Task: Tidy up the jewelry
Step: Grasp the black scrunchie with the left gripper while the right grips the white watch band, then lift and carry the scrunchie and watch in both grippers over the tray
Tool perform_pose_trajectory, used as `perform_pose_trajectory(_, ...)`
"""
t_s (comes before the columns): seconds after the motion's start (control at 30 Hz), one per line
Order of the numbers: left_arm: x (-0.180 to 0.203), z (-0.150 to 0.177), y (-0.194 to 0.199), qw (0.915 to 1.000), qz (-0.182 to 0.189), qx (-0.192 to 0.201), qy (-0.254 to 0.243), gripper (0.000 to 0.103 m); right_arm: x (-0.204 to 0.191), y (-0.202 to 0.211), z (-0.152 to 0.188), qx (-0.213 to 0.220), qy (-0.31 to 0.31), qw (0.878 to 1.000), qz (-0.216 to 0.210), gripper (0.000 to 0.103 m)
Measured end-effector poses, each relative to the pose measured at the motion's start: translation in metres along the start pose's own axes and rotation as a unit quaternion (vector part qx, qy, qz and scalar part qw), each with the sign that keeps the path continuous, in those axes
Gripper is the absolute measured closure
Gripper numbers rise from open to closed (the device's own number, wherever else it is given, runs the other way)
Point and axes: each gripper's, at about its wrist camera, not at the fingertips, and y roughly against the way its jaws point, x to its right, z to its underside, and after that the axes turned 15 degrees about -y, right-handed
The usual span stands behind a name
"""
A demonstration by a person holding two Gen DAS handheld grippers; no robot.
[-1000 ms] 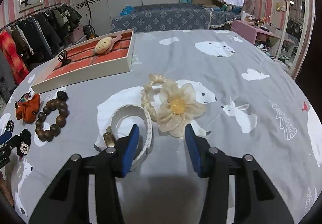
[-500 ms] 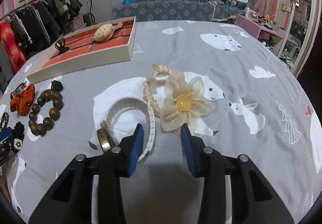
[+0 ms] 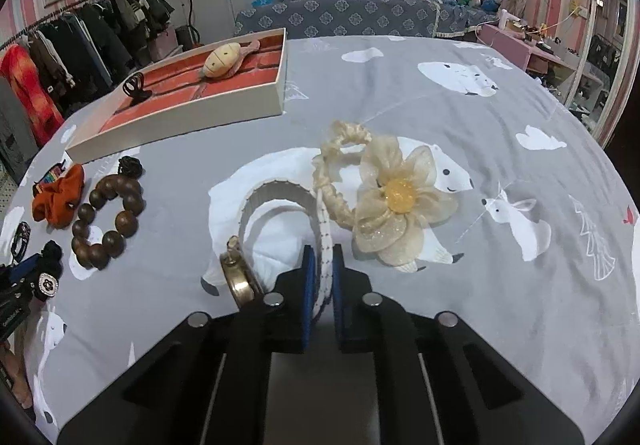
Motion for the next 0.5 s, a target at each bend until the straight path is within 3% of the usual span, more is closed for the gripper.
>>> perform_pose_trajectory(0.2, -0.002, 0.002, 0.002, 1.0, 0.003, 0.004, 0.008, 0.082, -0.004, 0.007, 0.001, 0.018, 0.009, 1.0, -0.01, 0.097)
perform_pose_trajectory(0.5, -0.002, 0.0, 0.013, 0.9994, -0.003, 0.033, 0.006, 0.084, -0.011, 0.022, 0.0, 0.058, 0.027, 0.998, -0.018, 0.097)
